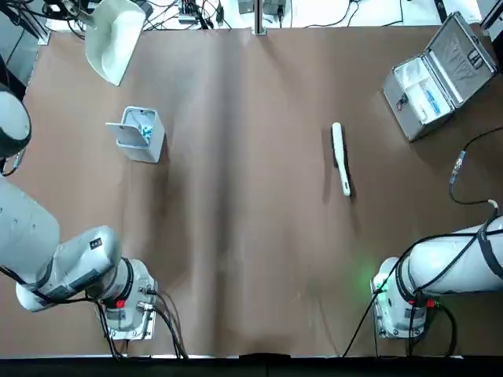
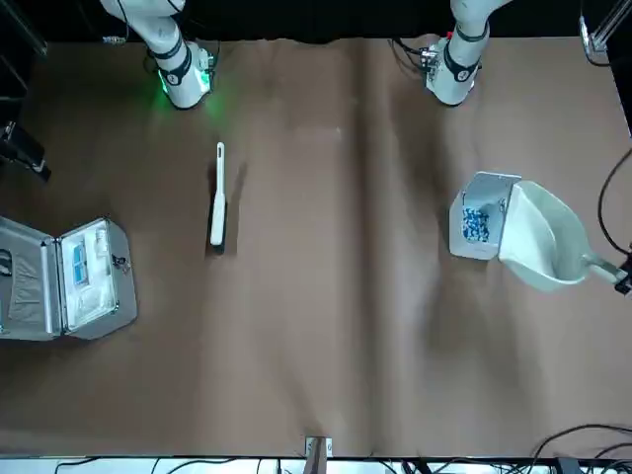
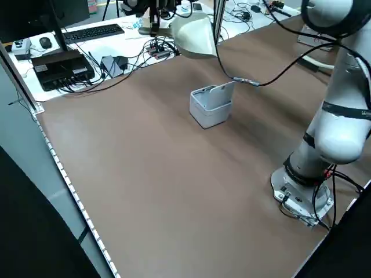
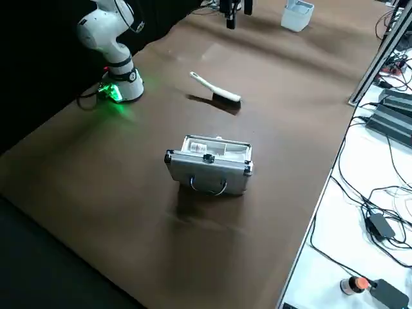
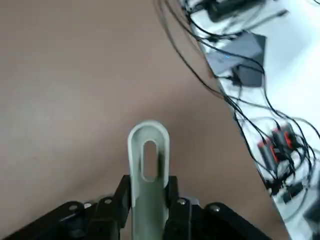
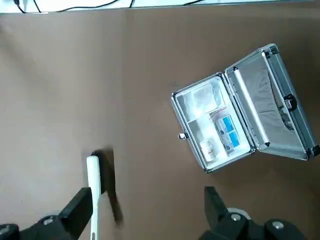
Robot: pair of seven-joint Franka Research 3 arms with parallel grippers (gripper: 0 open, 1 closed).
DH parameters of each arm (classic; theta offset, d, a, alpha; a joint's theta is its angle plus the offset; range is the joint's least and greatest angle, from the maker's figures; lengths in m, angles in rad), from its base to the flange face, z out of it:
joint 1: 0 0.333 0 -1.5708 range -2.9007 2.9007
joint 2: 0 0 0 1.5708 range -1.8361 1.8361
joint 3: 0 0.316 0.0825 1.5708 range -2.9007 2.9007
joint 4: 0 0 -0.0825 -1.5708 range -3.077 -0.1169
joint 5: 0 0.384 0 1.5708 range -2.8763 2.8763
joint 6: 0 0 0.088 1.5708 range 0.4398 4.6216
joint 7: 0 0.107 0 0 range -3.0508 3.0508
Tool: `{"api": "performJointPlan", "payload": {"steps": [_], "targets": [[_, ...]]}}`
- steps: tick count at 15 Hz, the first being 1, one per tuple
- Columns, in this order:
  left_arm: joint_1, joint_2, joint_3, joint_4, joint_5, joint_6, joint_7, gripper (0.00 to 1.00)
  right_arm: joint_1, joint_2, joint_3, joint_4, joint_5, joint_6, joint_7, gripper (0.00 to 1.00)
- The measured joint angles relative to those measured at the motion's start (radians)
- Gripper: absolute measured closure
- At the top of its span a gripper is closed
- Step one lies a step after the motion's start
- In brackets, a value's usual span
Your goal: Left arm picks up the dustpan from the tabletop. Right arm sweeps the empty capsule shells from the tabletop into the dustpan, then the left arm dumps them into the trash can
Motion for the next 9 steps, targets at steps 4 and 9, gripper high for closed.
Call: {"api": "performJointPlan", "payload": {"steps": [4,9], "targets": [[-0.125,0.103,0.21,0.064,0.012,-0.013,-0.138,0.67,0.0,0.0,0.004,-0.001,0.0,0.001,0.0,0.01],[-0.139,0.206,0.264,0.116,0.085,-0.015,-0.258,0.67,0.0,0.0,0.005,-0.001,0.0,0.003,0.001,0.01]]}}
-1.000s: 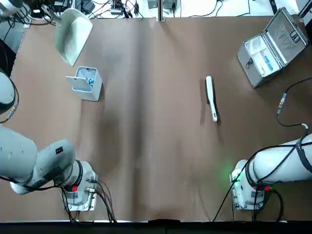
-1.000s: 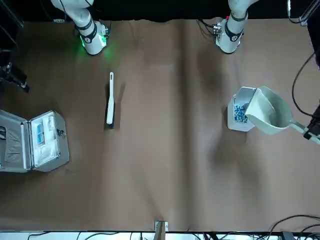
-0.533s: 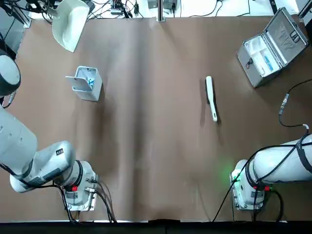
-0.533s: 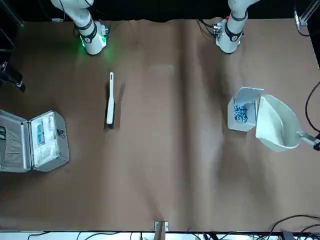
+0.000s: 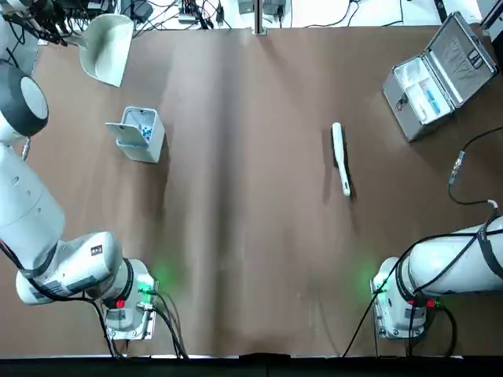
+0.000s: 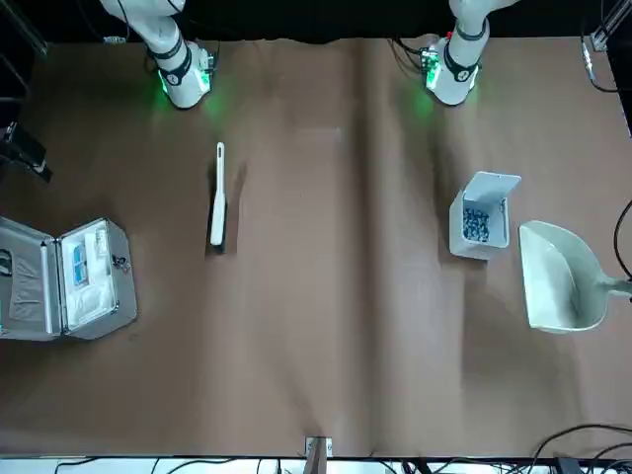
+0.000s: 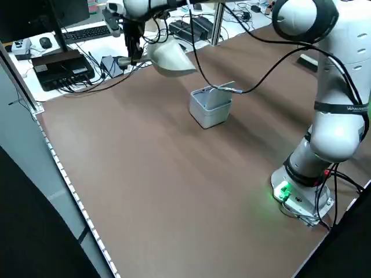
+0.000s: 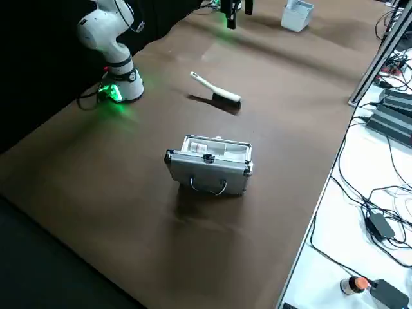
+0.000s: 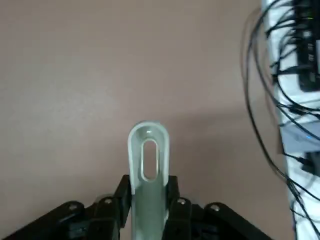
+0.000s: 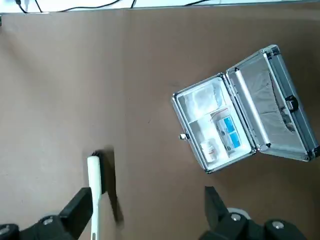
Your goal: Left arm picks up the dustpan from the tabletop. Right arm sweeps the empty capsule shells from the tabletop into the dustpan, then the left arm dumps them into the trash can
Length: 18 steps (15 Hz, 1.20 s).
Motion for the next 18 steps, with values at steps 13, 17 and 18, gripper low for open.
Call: {"api": "performJointPlan", "payload": {"steps": [13,17,18], "targets": [[0.001,0.157,0.044,0.056,0.102,0.015,-0.007,0.67,0.0,0.0,0.002,-0.009,0.0,-0.057,0.004,0.01],[0.009,0.181,0.053,0.056,0.112,0.035,0.015,0.67,0.0,0.0,0.004,-0.01,0.0,-0.072,0.004,0.01],[0.012,0.184,0.058,0.055,0.115,0.036,0.024,0.67,0.0,0.0,0.005,-0.01,0.0,-0.072,0.004,0.01]]}}
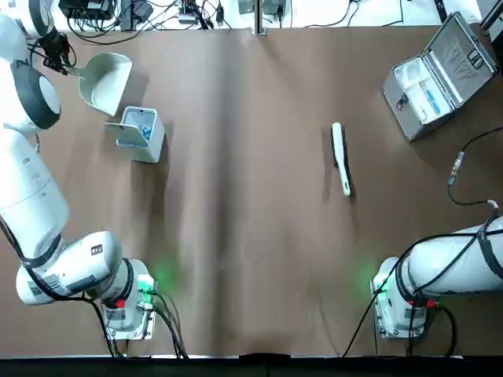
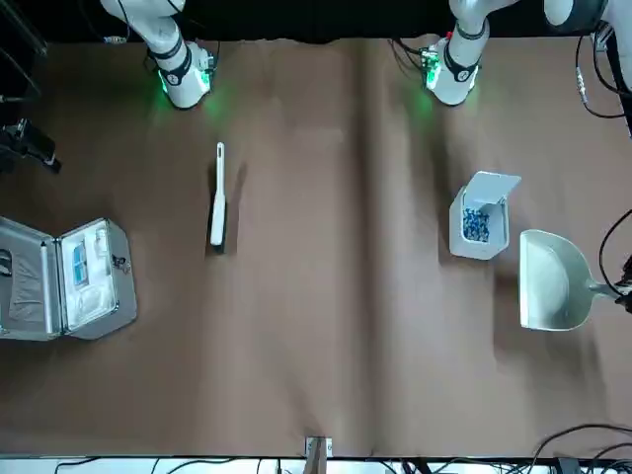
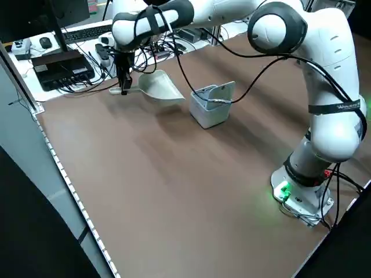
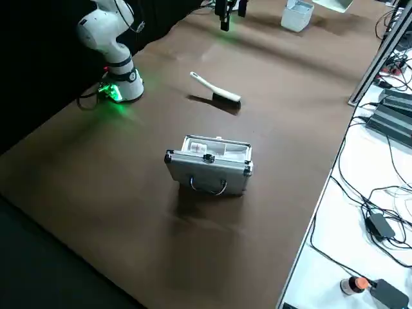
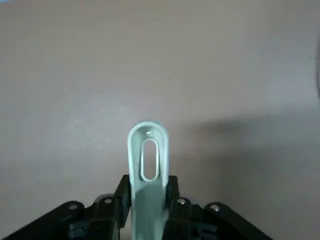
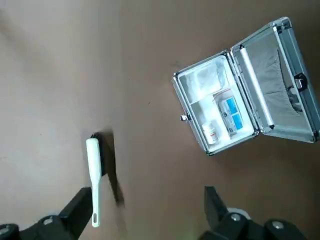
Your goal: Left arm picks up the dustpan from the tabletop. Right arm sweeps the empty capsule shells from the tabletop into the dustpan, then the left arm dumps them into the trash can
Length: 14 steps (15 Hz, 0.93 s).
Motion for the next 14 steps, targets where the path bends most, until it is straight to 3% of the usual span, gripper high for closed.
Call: {"api": "performJointPlan", "payload": {"steps": [9,14], "targets": [[0.096,0.004,0.006,-0.193,0.006,0.229,0.017,0.67,-0.002,0.0,-0.002,-0.001,0.026,0.046,0.0,0.01],[0.103,0.003,0.006,-0.229,0.006,0.28,0.017,0.67,-0.003,0.0,-0.004,-0.004,0.026,0.092,0.0,0.01]]}}
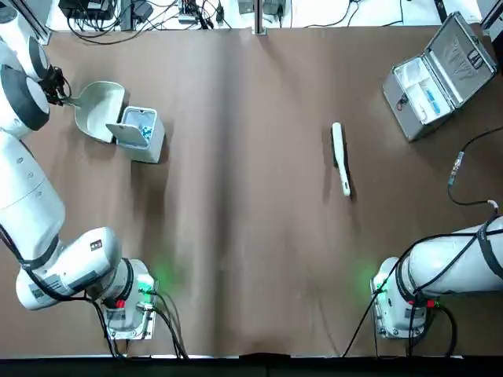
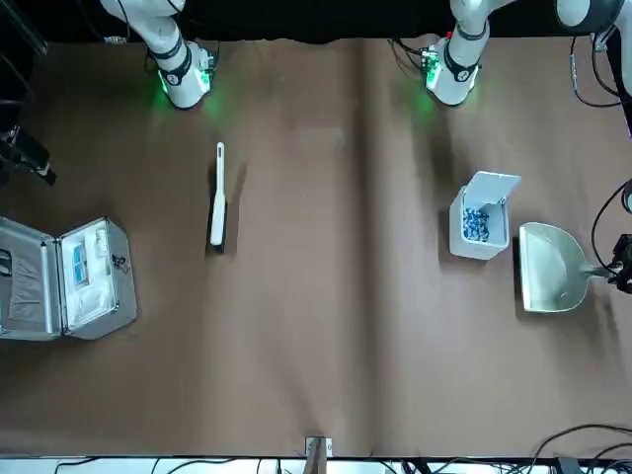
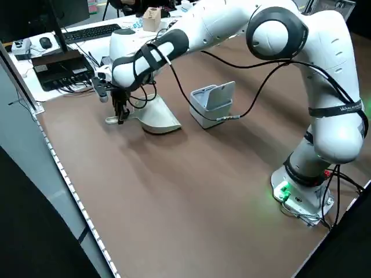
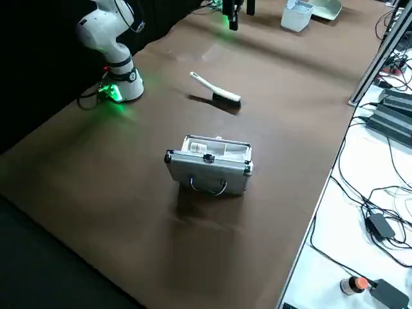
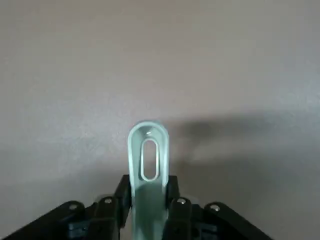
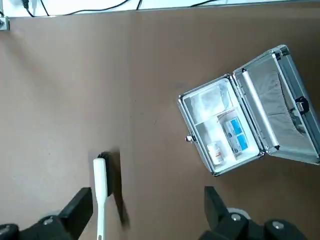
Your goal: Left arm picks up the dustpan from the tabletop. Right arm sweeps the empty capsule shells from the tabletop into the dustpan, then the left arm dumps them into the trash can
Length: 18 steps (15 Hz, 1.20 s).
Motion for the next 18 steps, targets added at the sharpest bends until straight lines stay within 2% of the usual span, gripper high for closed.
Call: {"api": "performJointPlan", "payload": {"steps": [14,15,16,18], "targets": [[0.01,0.013,0.0,-0.018,0.0,0.064,0.0,0.67,-0.002,0.0,-0.003,-0.024,-0.004,-0.008,0.0,0.01],[0.01,0.013,0.0,-0.018,0.0,0.064,0.0,0.65,-0.001,0.0,-0.002,-0.026,-0.004,-0.008,0.0,0.01],[0.011,0.013,0.0,-0.018,0.0,0.065,0.0,0.59,-0.001,0.0,-0.002,-0.026,-0.004,-0.008,0.0,0.01],[0.011,0.013,0.0,-0.018,0.0,0.068,0.0,0.41,-0.001,0.0,-0.001,-0.027,-0.004,-0.008,0.0,0.01]]}}
